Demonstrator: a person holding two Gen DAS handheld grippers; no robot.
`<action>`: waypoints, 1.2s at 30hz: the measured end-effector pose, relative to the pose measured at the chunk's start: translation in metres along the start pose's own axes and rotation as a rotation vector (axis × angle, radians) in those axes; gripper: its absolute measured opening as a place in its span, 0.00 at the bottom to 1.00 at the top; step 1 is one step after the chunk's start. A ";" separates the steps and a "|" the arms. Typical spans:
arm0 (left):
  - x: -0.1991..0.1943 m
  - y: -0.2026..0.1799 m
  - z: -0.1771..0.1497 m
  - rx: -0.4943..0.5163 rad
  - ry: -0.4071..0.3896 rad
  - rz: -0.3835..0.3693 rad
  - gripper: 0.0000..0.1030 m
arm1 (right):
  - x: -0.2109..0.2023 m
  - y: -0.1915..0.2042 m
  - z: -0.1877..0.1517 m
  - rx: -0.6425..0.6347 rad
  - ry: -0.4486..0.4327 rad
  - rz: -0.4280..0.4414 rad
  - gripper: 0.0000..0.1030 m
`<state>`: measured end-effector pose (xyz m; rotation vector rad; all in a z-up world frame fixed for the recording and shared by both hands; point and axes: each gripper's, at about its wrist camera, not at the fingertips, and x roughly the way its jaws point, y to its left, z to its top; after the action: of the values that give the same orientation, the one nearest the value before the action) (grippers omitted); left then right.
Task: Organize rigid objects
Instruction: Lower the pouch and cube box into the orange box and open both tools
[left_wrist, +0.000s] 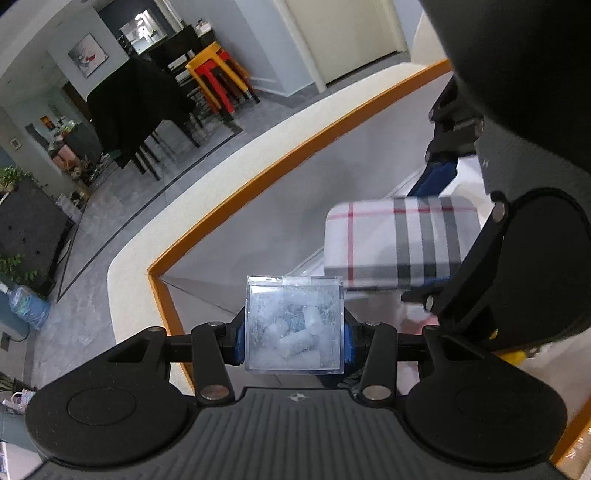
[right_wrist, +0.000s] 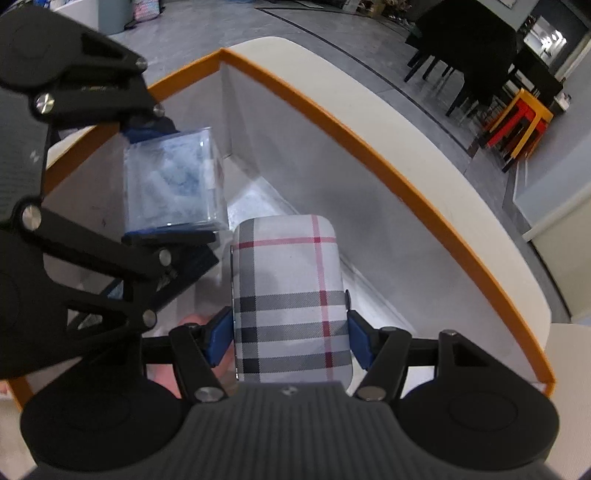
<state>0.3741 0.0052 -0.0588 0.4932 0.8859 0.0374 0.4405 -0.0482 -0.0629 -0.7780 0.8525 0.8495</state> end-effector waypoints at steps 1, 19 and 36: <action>0.001 0.001 0.001 0.000 0.004 0.003 0.51 | 0.001 -0.002 0.001 -0.001 -0.002 -0.006 0.62; 0.006 -0.002 0.008 0.016 0.020 0.063 0.64 | 0.011 -0.010 0.001 0.048 0.000 0.035 0.65; -0.006 0.003 0.010 0.029 0.003 0.060 0.64 | -0.005 -0.016 -0.005 0.075 0.007 0.030 0.69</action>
<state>0.3779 0.0029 -0.0474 0.5473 0.8756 0.0803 0.4507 -0.0610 -0.0573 -0.7038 0.8992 0.8374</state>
